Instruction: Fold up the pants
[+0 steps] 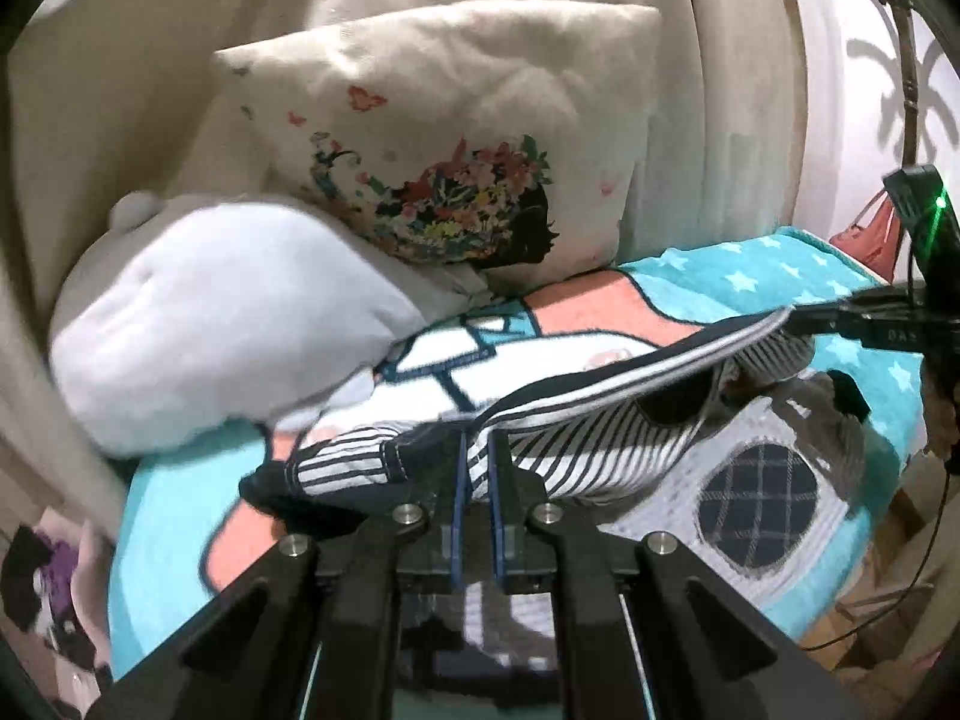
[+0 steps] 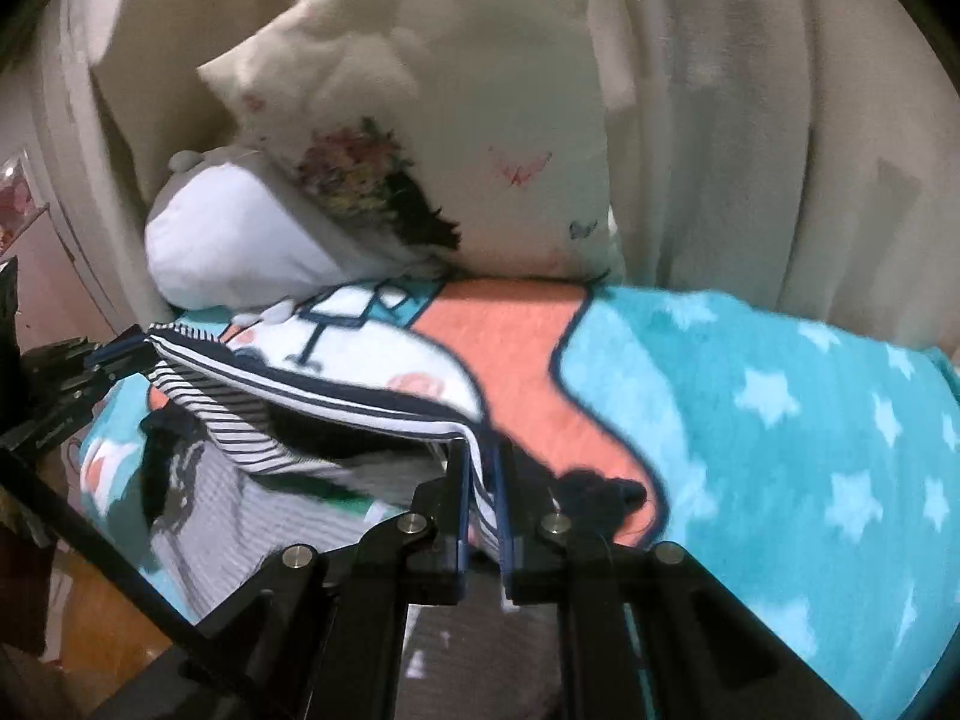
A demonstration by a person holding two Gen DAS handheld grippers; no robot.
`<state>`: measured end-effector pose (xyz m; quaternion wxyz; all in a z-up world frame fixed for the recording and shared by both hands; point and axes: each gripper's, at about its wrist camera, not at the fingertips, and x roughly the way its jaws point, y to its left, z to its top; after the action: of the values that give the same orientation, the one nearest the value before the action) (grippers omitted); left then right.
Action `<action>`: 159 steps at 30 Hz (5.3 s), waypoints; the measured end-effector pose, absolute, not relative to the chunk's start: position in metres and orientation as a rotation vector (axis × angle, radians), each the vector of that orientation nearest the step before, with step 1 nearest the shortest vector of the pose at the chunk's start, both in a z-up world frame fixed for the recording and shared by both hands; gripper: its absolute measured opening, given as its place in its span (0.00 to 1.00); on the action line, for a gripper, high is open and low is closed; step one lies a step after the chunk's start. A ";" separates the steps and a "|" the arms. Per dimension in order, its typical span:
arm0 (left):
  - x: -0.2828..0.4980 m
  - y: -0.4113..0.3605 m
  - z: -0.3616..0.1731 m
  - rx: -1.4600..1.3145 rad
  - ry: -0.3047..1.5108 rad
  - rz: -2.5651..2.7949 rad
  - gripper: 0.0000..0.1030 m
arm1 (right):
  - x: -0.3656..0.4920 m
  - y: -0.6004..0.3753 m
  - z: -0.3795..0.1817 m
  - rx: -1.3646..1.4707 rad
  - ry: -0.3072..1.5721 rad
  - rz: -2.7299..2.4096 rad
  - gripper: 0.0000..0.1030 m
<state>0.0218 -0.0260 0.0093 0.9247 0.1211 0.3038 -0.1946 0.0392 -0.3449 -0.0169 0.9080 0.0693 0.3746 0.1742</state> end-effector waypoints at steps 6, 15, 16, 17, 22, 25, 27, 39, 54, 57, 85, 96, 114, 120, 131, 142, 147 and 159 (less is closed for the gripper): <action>-0.022 -0.018 -0.028 0.251 0.677 -0.350 0.08 | -0.015 -0.355 -0.047 0.241 0.793 0.344 0.08; -0.054 0.008 -0.051 0.205 0.762 -0.332 0.08 | -0.050 -0.391 -0.068 0.361 0.795 0.214 0.29; -0.056 0.013 -0.048 0.189 0.757 -0.325 0.08 | -0.049 -0.394 -0.063 0.372 0.772 0.203 0.35; -0.058 0.018 -0.045 0.173 0.752 -0.318 0.08 | -0.046 -0.396 -0.058 0.376 0.755 0.195 0.48; -0.057 0.043 -0.032 0.069 0.723 -0.261 0.43 | -0.001 -0.392 -0.051 0.358 0.758 0.180 0.67; -0.054 0.051 -0.027 0.031 0.713 -0.246 0.45 | 0.039 -0.391 -0.066 0.347 0.851 0.154 0.67; -0.049 0.054 -0.025 0.020 0.711 -0.238 0.45 | 0.060 -0.391 -0.080 0.377 0.924 0.186 0.48; -0.023 0.070 -0.013 -0.101 0.693 -0.252 0.46 | -0.014 -0.395 -0.031 0.388 0.770 0.155 0.09; 0.038 0.103 -0.016 -0.210 0.732 -0.252 0.77 | -0.017 -0.415 -0.074 0.481 0.818 0.077 0.66; 0.071 0.111 -0.025 -0.290 0.776 -0.260 0.77 | -0.006 -0.409 -0.087 0.492 0.844 0.099 0.66; 0.046 0.087 -0.072 -0.268 0.866 -0.017 0.48 | 0.059 -0.401 -0.095 0.322 0.831 0.124 0.27; 0.010 0.130 -0.034 -0.253 0.770 0.076 0.63 | 0.023 -0.430 -0.069 0.343 0.727 -0.037 0.80; 0.063 0.053 -0.054 -0.133 0.895 -0.084 0.66 | -0.008 -0.427 -0.054 0.457 0.671 -0.053 0.84; 0.059 0.064 -0.065 -0.136 0.945 -0.051 0.68 | -0.006 -0.404 -0.052 0.600 0.603 0.268 0.84; 0.054 -0.008 0.023 -0.067 0.811 -0.324 0.79 | 0.002 -0.429 -0.089 0.666 0.663 0.139 0.84; 0.117 -0.243 -0.013 0.120 1.016 -0.819 0.79 | -0.002 -0.424 -0.106 0.618 0.711 0.119 0.82; 0.135 -0.299 -0.052 0.181 1.109 -0.865 0.79 | 0.004 -0.418 -0.104 0.584 0.698 0.123 0.82; 0.121 -0.328 -0.070 0.332 1.152 -0.965 0.26 | 0.029 -0.404 -0.113 0.614 0.716 0.156 0.28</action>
<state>0.1213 -0.3284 -0.0698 0.7182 0.1501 0.5208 -0.4364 0.0286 -0.4043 -0.1135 0.8879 0.2953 0.3446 0.0752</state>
